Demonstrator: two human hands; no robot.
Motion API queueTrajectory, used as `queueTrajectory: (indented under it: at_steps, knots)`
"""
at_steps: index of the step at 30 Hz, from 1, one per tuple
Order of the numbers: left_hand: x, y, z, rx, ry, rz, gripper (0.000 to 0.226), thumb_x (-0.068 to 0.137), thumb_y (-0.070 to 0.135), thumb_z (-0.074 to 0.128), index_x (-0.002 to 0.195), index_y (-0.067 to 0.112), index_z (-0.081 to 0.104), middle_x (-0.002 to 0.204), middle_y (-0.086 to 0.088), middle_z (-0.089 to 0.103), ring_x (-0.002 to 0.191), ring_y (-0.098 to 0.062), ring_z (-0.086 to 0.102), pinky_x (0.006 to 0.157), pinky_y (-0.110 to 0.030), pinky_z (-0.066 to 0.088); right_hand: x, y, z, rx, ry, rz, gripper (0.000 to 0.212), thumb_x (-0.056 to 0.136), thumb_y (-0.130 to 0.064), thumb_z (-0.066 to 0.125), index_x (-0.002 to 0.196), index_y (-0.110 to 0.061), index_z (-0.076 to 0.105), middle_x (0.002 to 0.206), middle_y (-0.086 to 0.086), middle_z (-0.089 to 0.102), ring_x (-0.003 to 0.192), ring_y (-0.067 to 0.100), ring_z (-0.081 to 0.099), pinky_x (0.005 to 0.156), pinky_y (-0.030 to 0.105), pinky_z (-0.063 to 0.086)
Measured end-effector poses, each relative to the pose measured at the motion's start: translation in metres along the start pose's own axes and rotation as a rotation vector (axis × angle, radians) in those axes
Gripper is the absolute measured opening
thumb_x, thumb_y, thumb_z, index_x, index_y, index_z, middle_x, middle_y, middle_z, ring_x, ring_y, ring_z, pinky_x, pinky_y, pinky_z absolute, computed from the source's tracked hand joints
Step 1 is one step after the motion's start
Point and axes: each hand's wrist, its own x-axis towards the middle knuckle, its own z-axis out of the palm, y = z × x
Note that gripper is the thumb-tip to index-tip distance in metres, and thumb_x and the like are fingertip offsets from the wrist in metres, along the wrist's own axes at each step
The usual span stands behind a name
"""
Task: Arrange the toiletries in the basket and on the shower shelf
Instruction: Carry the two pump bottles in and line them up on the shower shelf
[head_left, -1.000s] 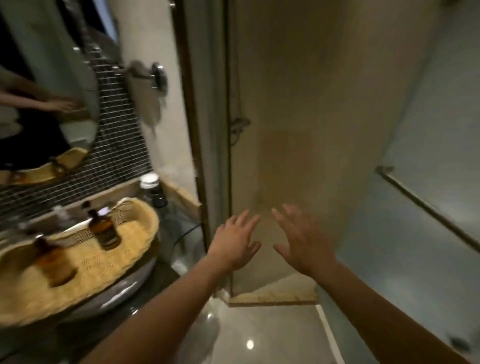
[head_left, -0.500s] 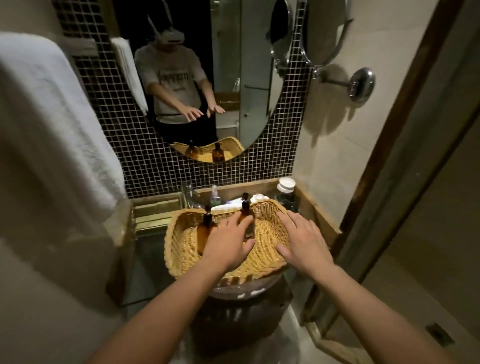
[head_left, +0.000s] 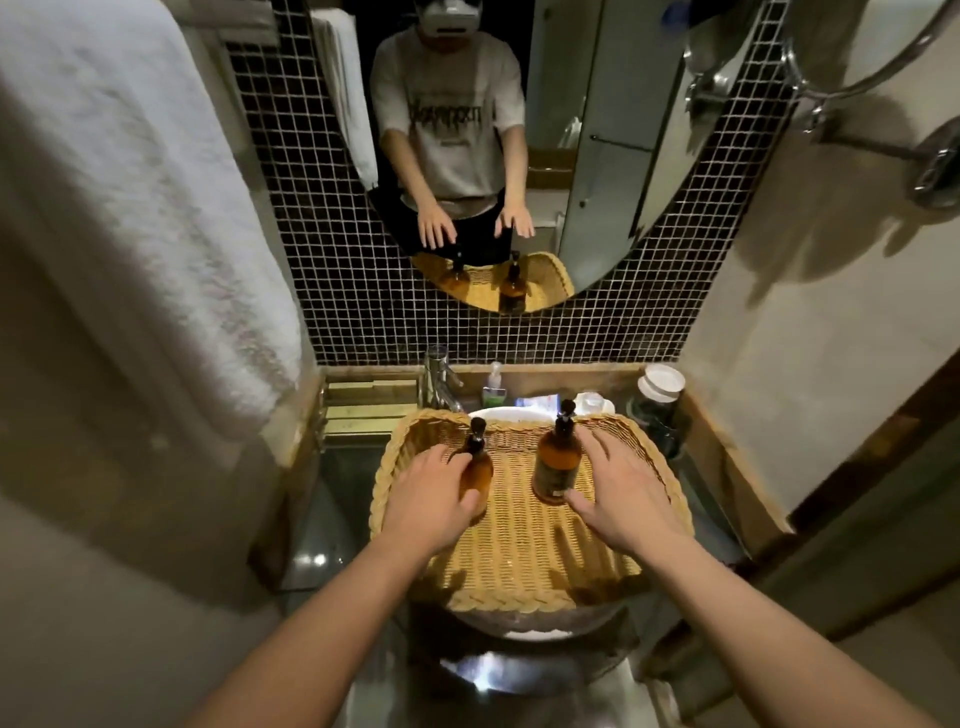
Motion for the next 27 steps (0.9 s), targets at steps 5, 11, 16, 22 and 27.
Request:
queueTrajectory:
  at_steps: [5, 11, 16, 22, 27]
  knots:
    - [0.017, -0.014, 0.022, -0.007, -0.052, -0.122, 0.060, 0.092, 0.049, 0.053, 0.148, 0.034, 0.034, 0.156, -0.001, 0.032, 0.140, -0.024, 0.035, 0.113, -0.044, 0.034, 0.037, 0.018, 0.024, 0.025, -0.066, 0.004, 0.093, 0.083, -0.057, 0.068, 0.155, -0.029, 0.017, 0.159, 0.002, 0.032, 0.144, 0.024, 0.034, 0.113, 0.039, 0.033]
    - [0.037, -0.017, 0.042, -0.034, -0.083, -0.235, 0.072, 0.085, 0.051, 0.061, 0.148, 0.033, 0.030, 0.152, 0.000, 0.038, 0.136, -0.025, 0.040, 0.106, -0.045, 0.041, 0.055, 0.034, 0.048, 0.101, -0.157, 0.011, 0.093, 0.085, -0.052, 0.069, 0.157, -0.025, 0.015, 0.161, 0.001, 0.028, 0.144, 0.024, 0.033, 0.109, 0.042, 0.043]
    - [0.051, -0.021, 0.055, -0.098, -0.140, -0.242, 0.083, 0.079, 0.052, 0.070, 0.147, 0.034, 0.026, 0.150, 0.002, 0.039, 0.133, -0.023, 0.042, 0.101, -0.044, 0.044, 0.064, 0.040, 0.063, 0.179, -0.185, 0.054, 0.096, 0.083, -0.051, 0.071, 0.155, -0.029, 0.011, 0.159, -0.003, 0.028, 0.139, 0.023, 0.039, 0.098, 0.044, 0.050]
    - [0.065, -0.023, 0.063, -0.210, -0.173, -0.205, 0.089, 0.077, 0.046, 0.077, 0.149, 0.032, 0.026, 0.148, 0.005, 0.040, 0.132, -0.019, 0.043, 0.106, -0.041, 0.041, 0.078, 0.035, 0.081, 0.293, -0.243, 0.151, 0.102, 0.076, -0.056, 0.075, 0.152, -0.037, 0.009, 0.149, -0.003, 0.037, 0.121, 0.023, 0.055, 0.085, 0.042, 0.056]
    - [0.076, -0.021, 0.071, -0.358, -0.203, -0.201, 0.082, 0.071, 0.036, 0.084, 0.140, 0.030, 0.039, 0.138, 0.008, 0.047, 0.124, -0.016, 0.047, 0.103, -0.045, 0.045, 0.086, 0.032, 0.096, 0.413, -0.265, 0.226, 0.103, 0.066, -0.054, 0.083, 0.149, -0.032, 0.026, 0.145, -0.004, 0.046, 0.127, 0.022, 0.050, 0.099, 0.046, 0.049]
